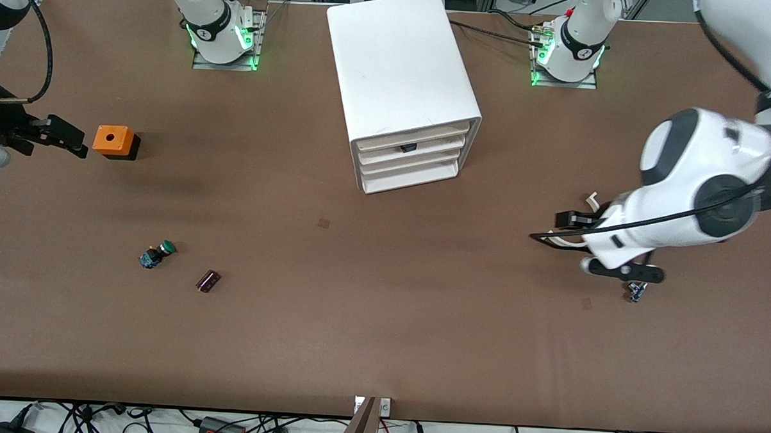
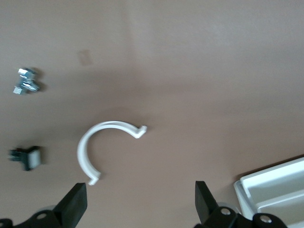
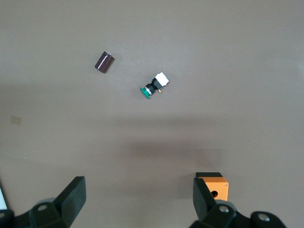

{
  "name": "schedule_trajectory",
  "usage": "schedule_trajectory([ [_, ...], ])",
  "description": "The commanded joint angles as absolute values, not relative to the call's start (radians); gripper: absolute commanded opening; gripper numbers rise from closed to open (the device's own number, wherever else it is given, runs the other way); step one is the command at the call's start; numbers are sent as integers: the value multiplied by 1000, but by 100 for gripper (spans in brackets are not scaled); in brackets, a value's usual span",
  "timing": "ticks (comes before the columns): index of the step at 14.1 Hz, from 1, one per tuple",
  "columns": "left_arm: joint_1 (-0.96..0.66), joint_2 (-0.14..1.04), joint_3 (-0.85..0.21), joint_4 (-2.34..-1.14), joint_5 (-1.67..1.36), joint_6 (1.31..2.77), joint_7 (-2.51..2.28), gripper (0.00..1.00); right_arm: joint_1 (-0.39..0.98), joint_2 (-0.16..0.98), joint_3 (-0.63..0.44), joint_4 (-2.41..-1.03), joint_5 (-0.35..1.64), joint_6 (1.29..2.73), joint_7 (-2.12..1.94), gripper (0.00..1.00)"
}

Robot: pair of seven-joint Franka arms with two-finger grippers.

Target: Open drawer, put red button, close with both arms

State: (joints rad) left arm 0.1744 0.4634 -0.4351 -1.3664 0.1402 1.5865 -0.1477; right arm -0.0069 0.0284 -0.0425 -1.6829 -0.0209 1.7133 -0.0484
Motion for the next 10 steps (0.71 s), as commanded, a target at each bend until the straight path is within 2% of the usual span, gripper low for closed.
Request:
schedule_trajectory([
  [1,192,361,-439,-1359,167,1529,-60,100,-17,17,-34,-1690,-23,1709,-46,100],
  [3,199,313,-410,-1359,152,1525,-6,100,-17,17,-34,-1692,-23,1712,-46,100],
  [5,152,229,-269,-1388,73,1525,15,100,-17,17,-32,-1690,-23,1712,-46,100],
  [7,62,100,-130,-1550,-23,1554,21,100,-17,17,-32,-1690,-23,1709,-46,100],
  [10,-47,-18,-13,-1696,-20,1744,17,100,-15,17,-31,-1692,-23,1709,-46,100],
])
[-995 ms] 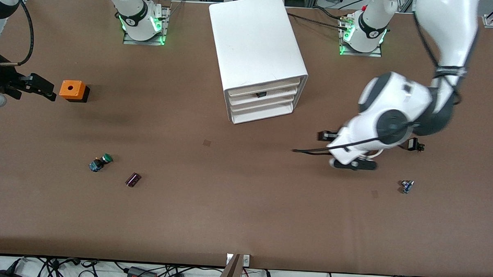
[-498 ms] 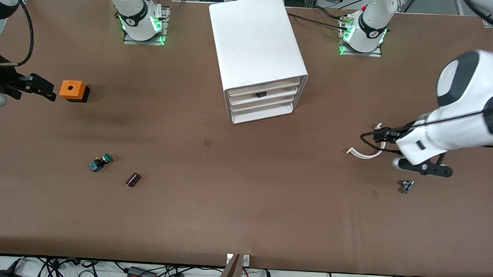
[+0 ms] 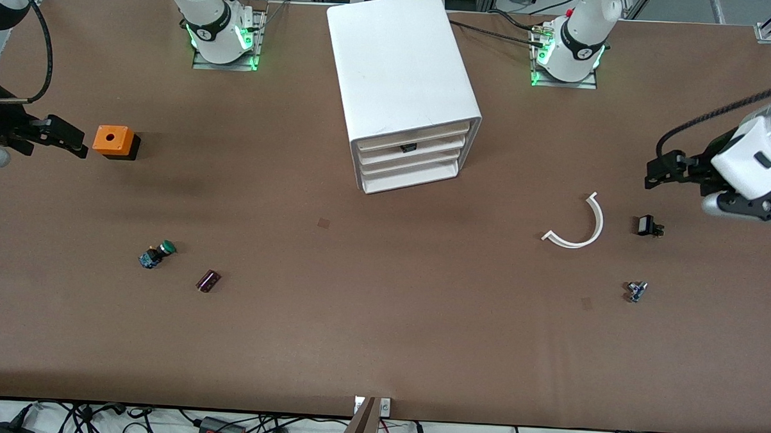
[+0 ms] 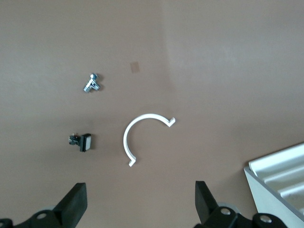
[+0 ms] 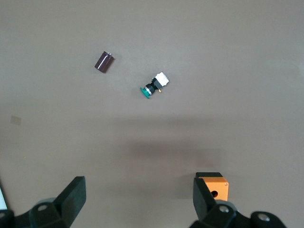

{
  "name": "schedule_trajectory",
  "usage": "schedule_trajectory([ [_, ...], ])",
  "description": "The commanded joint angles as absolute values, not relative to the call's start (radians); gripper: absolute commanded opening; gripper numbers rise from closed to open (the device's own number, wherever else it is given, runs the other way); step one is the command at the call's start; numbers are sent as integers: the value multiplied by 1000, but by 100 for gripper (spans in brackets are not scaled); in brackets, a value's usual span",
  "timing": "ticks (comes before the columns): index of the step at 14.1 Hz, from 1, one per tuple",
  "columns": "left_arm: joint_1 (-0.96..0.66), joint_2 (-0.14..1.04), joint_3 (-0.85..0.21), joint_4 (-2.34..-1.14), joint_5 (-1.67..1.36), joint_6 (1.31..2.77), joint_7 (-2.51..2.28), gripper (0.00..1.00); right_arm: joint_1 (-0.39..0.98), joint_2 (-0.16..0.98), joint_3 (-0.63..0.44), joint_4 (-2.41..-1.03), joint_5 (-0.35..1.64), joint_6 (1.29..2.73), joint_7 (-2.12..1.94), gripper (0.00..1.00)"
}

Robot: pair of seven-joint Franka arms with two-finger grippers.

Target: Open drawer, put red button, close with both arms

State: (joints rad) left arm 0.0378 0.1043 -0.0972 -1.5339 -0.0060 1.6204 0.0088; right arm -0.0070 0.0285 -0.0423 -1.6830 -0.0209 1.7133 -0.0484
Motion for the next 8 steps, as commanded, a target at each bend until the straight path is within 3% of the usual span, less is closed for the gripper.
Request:
schedule_trajectory([
  [1,-61,-34,11,-1728,-20,1806,20,100,-15,17,-29,-1692,-23,1707,-46,100],
  [4,-58,-34,11,-1758,-12,1823,26,100,-14,18,-28,-1692,-21,1707,-44,100],
  [8,-54,-29,-38,-1701,84,1677,76,100,-14,17,-28,-1692,-20,1706,-44,100],
])
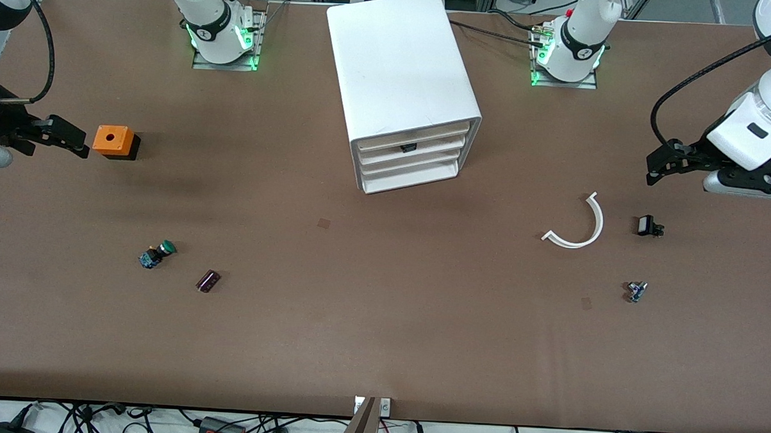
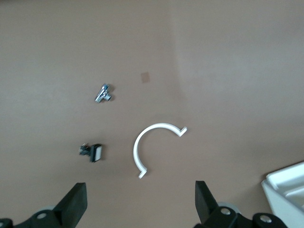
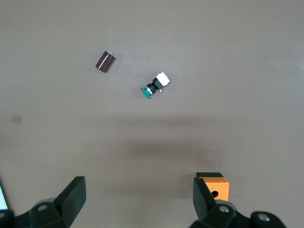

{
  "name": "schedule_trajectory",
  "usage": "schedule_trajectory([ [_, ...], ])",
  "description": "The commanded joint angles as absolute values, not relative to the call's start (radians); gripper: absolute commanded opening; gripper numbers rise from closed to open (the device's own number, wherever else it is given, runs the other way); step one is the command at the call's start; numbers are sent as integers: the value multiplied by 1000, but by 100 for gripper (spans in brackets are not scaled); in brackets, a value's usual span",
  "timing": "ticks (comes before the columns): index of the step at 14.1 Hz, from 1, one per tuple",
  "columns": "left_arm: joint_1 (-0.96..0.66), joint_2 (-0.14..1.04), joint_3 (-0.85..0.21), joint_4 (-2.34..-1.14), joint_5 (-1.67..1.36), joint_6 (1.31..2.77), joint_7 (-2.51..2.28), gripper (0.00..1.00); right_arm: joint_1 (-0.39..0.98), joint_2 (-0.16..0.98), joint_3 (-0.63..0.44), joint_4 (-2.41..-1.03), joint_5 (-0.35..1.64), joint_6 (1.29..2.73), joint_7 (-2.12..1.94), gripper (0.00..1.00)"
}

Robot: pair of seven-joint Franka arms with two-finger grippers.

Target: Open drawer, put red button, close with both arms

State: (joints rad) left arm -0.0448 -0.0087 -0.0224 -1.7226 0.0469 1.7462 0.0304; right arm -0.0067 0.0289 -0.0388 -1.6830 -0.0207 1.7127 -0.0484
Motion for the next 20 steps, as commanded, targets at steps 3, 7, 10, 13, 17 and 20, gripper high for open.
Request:
schedule_trajectory([
  [3,-52,-12,-38,-1677,75,1671,81,100,-14,17,-28,-1692,-20,1706,-44,100],
  [7,-54,-12,-38,-1677,75,1667,72,100,-14,17,-28,-1692,-20,1706,-44,100],
  [10,-55,-11,-38,-1675,75,1667,69,100,-14,17,-28,-1692,-20,1706,-44,100],
  [13,-60,-11,-40,-1675,75,1666,71,100,-14,17,-28,-1692,-20,1706,-44,100],
  [17,-61,-11,-40,-1675,72,1661,69,100,-14,18,-28,-1692,-20,1707,-46,100],
  [20,-55,-5,-38,-1672,18,1661,66,100,-14,18,-28,-1692,-20,1707,-46,100],
])
